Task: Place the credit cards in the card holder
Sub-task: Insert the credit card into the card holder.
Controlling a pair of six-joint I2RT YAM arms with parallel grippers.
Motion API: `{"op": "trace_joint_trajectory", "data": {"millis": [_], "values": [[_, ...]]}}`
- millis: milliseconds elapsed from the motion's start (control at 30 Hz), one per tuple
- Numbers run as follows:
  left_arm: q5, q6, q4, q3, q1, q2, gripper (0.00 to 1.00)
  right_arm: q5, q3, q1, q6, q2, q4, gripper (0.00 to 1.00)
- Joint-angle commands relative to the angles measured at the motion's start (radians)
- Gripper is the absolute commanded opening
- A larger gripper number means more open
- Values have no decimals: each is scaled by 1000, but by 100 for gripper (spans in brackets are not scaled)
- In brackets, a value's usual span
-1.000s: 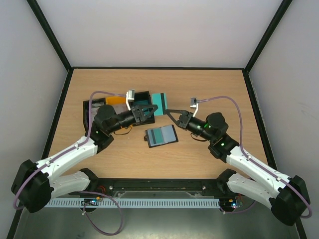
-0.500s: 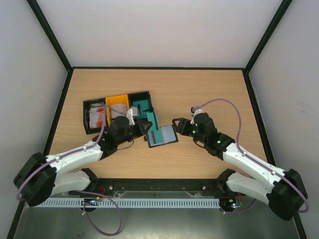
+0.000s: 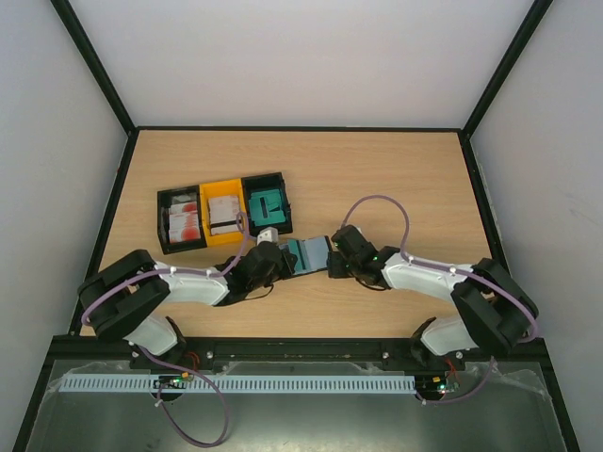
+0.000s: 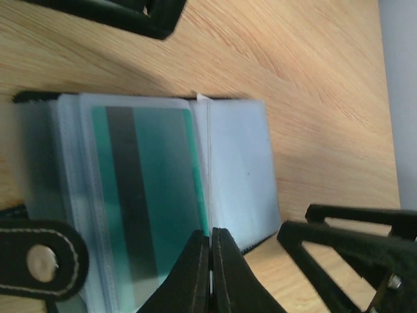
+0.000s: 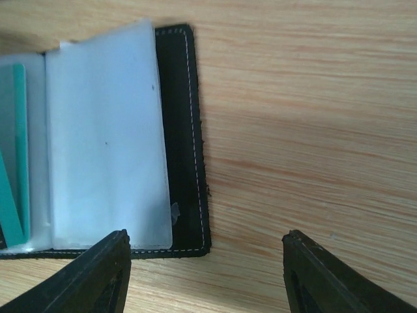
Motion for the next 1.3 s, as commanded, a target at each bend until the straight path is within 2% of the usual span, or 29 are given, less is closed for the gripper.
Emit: {"op": "trace_joint_trajectory", "data": {"millis": [0,333,600,1267], "values": [[-69,-42,61,12,-7,22,3,40,27,25,-34,48,17,62],[-60,-124,79,42,10,50,3,97,111,36,-26,179,7,52],[-20,-135,147,6,18,92,3,25,74,38,24,185,17,32],[42,-171,199,-14,24,156,3,36,32,38,74,166,31,30]]}}
